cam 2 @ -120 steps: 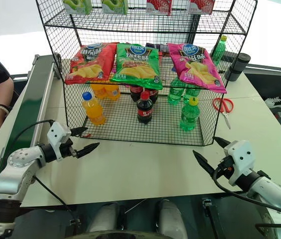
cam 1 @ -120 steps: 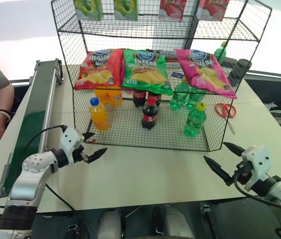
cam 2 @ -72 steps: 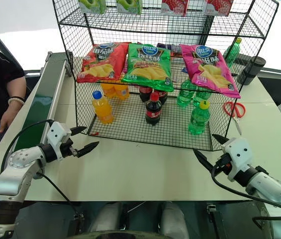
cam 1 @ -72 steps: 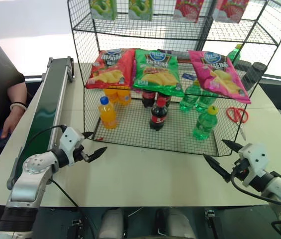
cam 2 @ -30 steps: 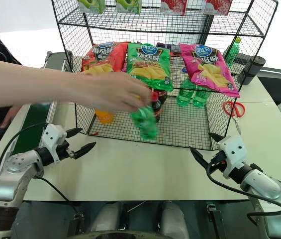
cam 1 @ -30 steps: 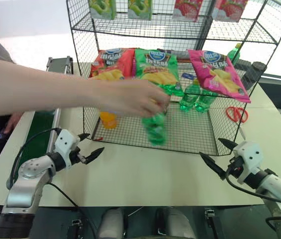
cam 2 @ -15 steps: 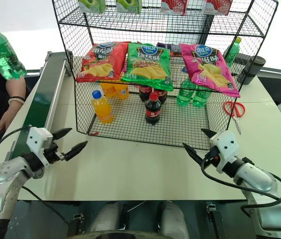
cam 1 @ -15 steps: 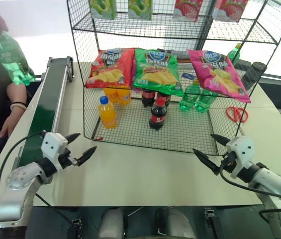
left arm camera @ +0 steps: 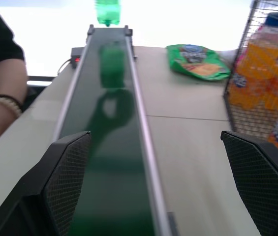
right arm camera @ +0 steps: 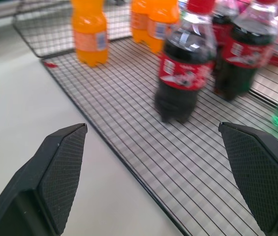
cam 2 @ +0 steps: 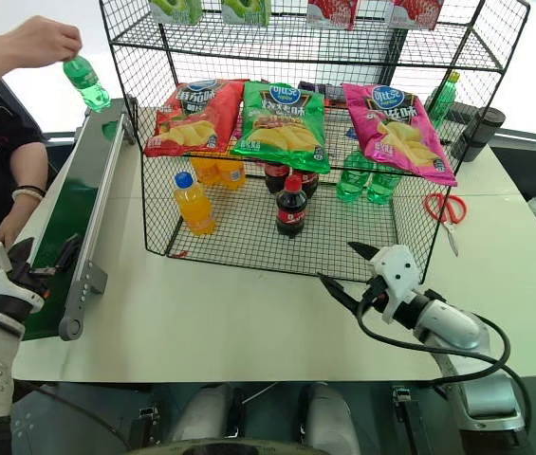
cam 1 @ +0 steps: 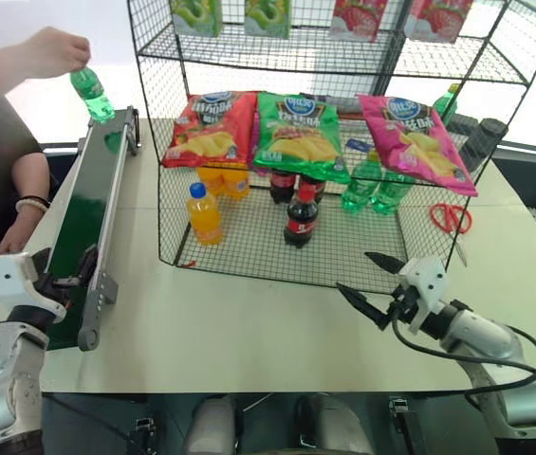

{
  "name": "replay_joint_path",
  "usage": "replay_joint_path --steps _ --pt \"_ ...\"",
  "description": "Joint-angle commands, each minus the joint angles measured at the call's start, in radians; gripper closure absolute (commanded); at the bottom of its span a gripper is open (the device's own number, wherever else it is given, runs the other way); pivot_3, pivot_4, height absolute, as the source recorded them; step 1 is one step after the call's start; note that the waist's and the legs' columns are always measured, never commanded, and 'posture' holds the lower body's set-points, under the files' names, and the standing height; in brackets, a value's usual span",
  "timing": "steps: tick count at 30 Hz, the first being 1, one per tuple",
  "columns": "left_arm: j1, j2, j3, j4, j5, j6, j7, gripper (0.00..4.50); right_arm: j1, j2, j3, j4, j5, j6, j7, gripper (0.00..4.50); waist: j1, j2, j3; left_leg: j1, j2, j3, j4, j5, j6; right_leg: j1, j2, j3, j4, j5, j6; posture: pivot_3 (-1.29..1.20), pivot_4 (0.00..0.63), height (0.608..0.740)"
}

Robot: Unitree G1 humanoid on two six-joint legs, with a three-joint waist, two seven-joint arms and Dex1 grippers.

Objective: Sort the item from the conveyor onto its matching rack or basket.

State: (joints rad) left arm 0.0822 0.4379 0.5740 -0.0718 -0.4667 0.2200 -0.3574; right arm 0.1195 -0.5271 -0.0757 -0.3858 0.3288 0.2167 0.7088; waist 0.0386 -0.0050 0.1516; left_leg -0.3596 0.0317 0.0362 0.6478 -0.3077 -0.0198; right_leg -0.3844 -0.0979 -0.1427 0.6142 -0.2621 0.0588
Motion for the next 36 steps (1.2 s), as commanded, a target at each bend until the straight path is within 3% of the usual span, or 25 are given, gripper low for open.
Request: replay_joint_path --steps 1,24,36 --pt "-0.001 0.008 0.015 0.019 0.031 -0.049 0.017 0.00 -0.009 0.012 0.023 -0.065 0.022 0.016 -0.008 0.04 0.000 -0.001 0.000 0.000 0.000 0.000 0.000 0.000 0.000 0.000 0.000 0.000 0.000 0.000 0.000 0.00 0.150 0.740" --pt "-0.077 -0.019 -0.012 0.121 0.076 -0.111 0.055 0.00 -0.046 0.077 0.210 -0.187 0.053 0.117 -0.052 0.04 -0.002 -0.004 -0.002 -0.002 0.001 0.001 0.000 0.000 0.000 -0.003 0.000 0.000 0.000 0.001 -0.001 0.00 0.150 0.740" --pt "-0.092 -0.020 -0.024 0.143 0.088 -0.123 0.058 0.00 -0.055 0.085 0.228 -0.196 0.060 0.136 -0.059 0.04 -0.001 -0.005 -0.003 -0.003 0.001 0.001 0.000 0.000 0.000 -0.004 0.000 0.000 0.000 0.001 -0.001 0.00 0.150 0.740"
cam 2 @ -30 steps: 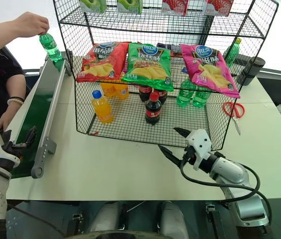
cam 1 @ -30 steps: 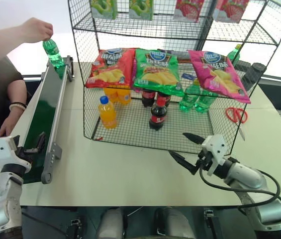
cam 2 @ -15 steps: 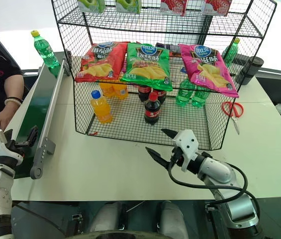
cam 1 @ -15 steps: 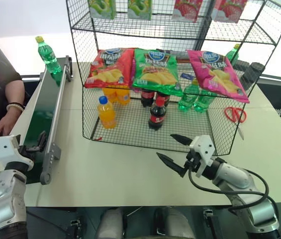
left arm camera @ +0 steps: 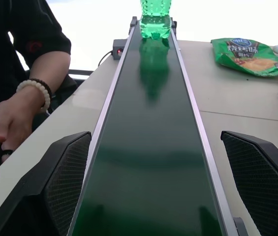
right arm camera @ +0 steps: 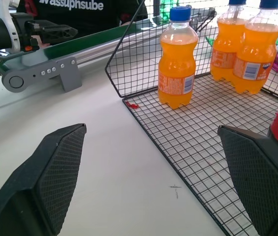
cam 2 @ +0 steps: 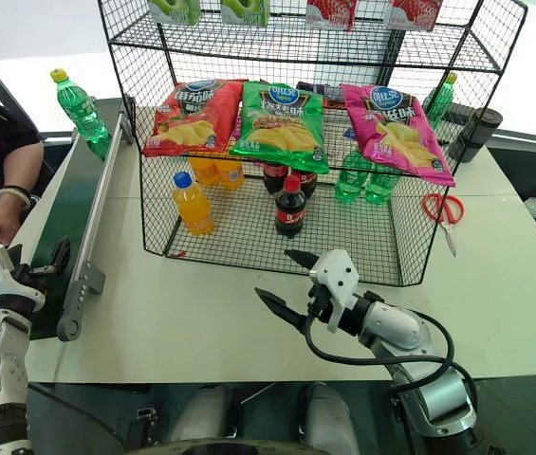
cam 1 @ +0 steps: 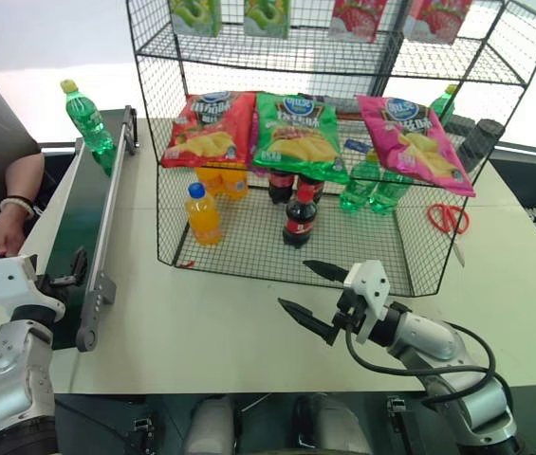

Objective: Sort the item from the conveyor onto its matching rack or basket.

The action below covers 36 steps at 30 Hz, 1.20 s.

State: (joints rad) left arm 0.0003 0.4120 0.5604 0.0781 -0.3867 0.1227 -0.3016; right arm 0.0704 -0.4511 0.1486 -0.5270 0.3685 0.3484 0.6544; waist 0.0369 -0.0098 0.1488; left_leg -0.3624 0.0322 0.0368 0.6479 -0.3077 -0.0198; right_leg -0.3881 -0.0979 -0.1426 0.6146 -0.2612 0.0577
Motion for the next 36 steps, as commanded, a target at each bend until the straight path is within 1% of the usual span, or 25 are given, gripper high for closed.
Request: replay_joint_path --steps 1,10,23,36 --pt "-0.013 0.005 -0.013 -0.005 0.010 -0.026 0.002 0.00 -0.008 0.009 0.003 -0.054 0.022 0.007 -0.005 0.04 0.000 0.000 0.000 0.000 0.000 0.000 0.000 0.000 0.000 0.000 0.000 0.000 0.000 0.000 0.000 0.00 0.150 0.740" --pt "-0.027 0.009 -0.024 0.011 0.008 -0.035 0.000 0.00 -0.051 0.004 -0.011 -0.061 0.040 0.051 -0.012 0.04 0.000 0.000 0.000 -0.001 0.000 0.000 0.000 0.000 0.000 -0.001 0.000 0.000 0.000 0.000 -0.001 0.00 0.150 0.740" --pt "-0.033 0.010 -0.028 0.011 0.007 -0.047 0.001 0.00 -0.052 0.006 -0.012 -0.071 0.055 0.065 -0.027 0.04 0.000 0.000 0.000 -0.001 0.000 0.000 0.000 0.000 0.000 -0.001 0.000 0.000 0.000 0.001 -0.001 0.00 0.150 0.740" --pt "-0.062 0.012 -0.017 0.044 0.021 -0.086 0.042 0.00 -0.053 0.009 -0.007 -0.066 0.057 0.060 -0.030 0.04 0.000 -0.001 0.000 -0.001 0.000 0.000 0.000 0.000 0.000 -0.001 0.000 0.000 0.000 0.001 -0.001 0.00 0.150 0.740"
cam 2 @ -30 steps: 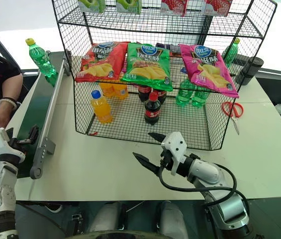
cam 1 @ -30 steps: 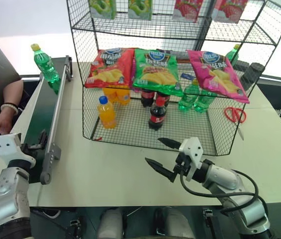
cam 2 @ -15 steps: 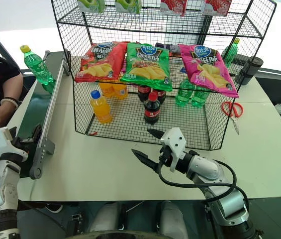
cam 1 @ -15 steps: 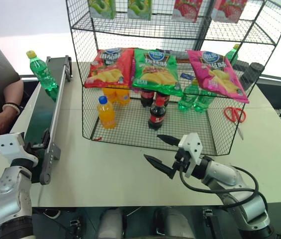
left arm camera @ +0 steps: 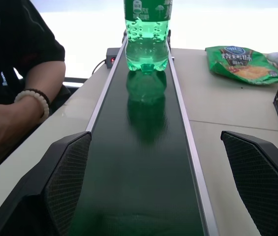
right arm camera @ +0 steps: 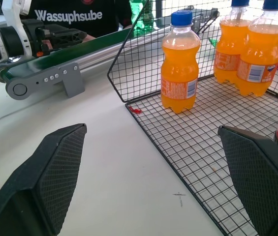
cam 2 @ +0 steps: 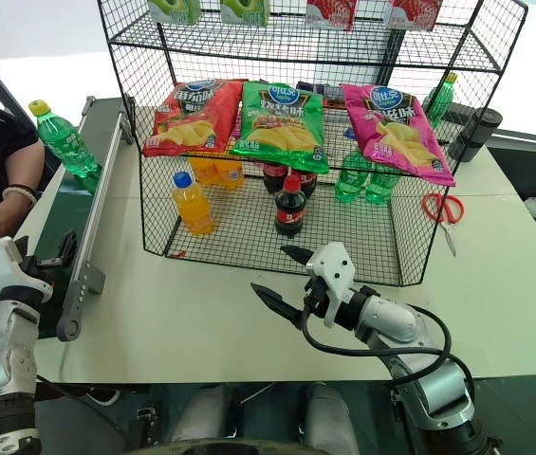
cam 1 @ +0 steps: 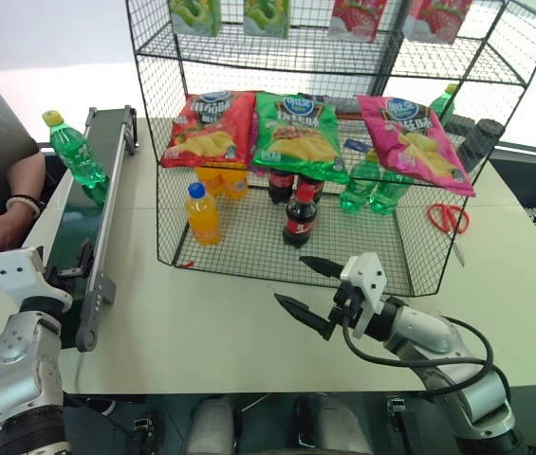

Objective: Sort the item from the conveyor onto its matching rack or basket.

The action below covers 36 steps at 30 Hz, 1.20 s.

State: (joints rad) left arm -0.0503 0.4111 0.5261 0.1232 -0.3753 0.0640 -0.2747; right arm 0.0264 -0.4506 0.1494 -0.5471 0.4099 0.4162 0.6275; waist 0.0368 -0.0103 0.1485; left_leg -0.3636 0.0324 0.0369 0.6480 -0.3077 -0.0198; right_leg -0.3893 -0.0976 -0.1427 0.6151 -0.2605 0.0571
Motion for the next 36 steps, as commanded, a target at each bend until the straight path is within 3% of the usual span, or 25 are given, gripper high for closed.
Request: replay_joint_path --steps 1,36 --pt "-0.013 0.013 0.017 0.002 0.011 -0.029 0.018 0.00 -0.008 0.008 -0.008 -0.046 0.016 -0.009 -0.003 0.04 0.000 0.000 0.000 0.000 0.000 0.000 0.000 0.000 0.000 0.000 0.000 0.000 0.000 0.000 0.000 0.00 0.150 0.740" --pt "-0.022 0.020 0.032 0.036 0.021 -0.087 0.055 0.00 0.003 0.004 -0.013 -0.035 0.020 -0.019 0.012 0.04 0.000 -0.001 0.000 0.000 0.000 0.000 0.000 0.000 0.000 0.000 0.000 0.000 0.000 0.000 0.000 0.00 0.150 0.740"
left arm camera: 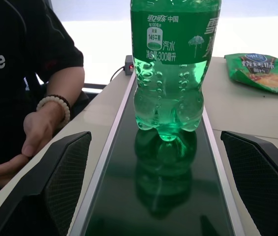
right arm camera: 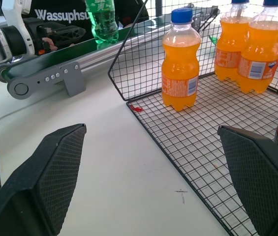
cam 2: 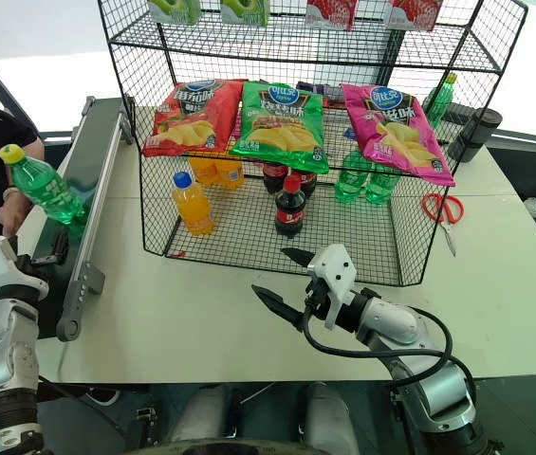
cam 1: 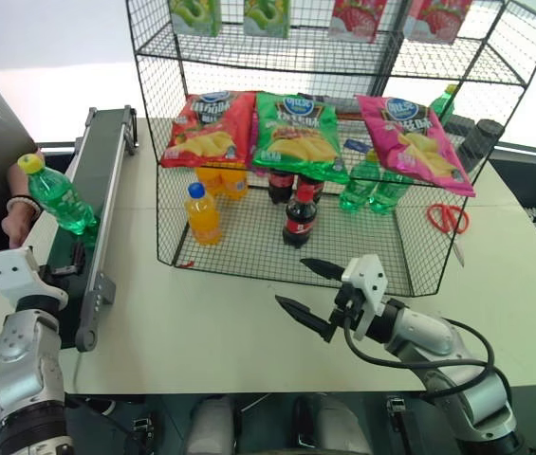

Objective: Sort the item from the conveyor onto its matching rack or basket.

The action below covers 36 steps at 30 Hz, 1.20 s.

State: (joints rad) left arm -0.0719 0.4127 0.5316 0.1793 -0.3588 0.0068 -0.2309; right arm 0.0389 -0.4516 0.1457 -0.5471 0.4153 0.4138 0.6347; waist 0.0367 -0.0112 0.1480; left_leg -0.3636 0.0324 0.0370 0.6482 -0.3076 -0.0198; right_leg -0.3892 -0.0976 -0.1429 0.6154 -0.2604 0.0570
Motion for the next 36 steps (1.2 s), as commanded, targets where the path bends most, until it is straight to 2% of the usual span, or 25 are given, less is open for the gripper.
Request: replay_joint_path --steps 1,21,25,26,32,36 --pt "0.000 0.019 0.027 -0.021 0.004 -0.030 0.012 0.00 -0.010 0.006 -0.008 -0.036 0.015 -0.015 0.004 0.04 0.000 0.000 0.000 0.000 0.000 0.000 0.000 0.000 0.000 0.000 0.000 0.000 0.000 0.000 0.000 0.00 0.150 0.740" --pt "-0.001 0.024 0.022 -0.038 -0.005 -0.027 0.008 0.00 -0.007 0.007 -0.010 -0.057 0.024 0.005 -0.004 0.04 -0.001 0.000 0.000 0.000 0.000 0.000 0.000 0.000 0.000 0.000 0.000 0.000 0.000 0.000 0.000 0.00 0.150 0.740" --pt "0.002 0.024 0.023 -0.043 -0.006 -0.024 0.005 1.79 -0.003 0.006 -0.012 -0.056 0.025 0.004 0.000 0.00 -0.001 0.000 0.000 0.000 0.000 0.000 0.000 0.000 0.000 0.000 0.000 0.000 0.000 0.000 0.000 0.00 0.150 0.740" --pt "0.003 0.025 0.022 -0.044 -0.003 -0.023 0.005 1.96 -0.002 0.006 -0.012 -0.056 0.026 0.004 0.000 0.00 0.000 0.000 0.000 0.000 0.000 0.000 0.000 0.000 0.000 0.000 0.000 0.000 0.000 0.000 0.000 0.00 0.150 0.740" --pt "0.009 0.044 0.008 -0.078 0.000 -0.025 -0.027 1.96 0.001 0.004 -0.016 -0.056 0.027 0.004 0.001 0.00 0.000 0.000 0.000 0.000 0.000 0.000 0.000 0.000 0.000 0.000 0.000 0.000 0.000 0.000 0.000 0.00 0.150 0.740" --pt "0.036 0.067 -0.009 -0.217 -0.061 0.027 -0.105 1.96 -0.003 -0.004 -0.030 -0.049 0.023 -0.003 0.004 0.00 0.001 -0.004 0.000 -0.001 0.000 0.000 0.000 0.000 0.000 -0.001 0.000 0.000 0.000 0.000 0.000 0.00 0.150 0.740"
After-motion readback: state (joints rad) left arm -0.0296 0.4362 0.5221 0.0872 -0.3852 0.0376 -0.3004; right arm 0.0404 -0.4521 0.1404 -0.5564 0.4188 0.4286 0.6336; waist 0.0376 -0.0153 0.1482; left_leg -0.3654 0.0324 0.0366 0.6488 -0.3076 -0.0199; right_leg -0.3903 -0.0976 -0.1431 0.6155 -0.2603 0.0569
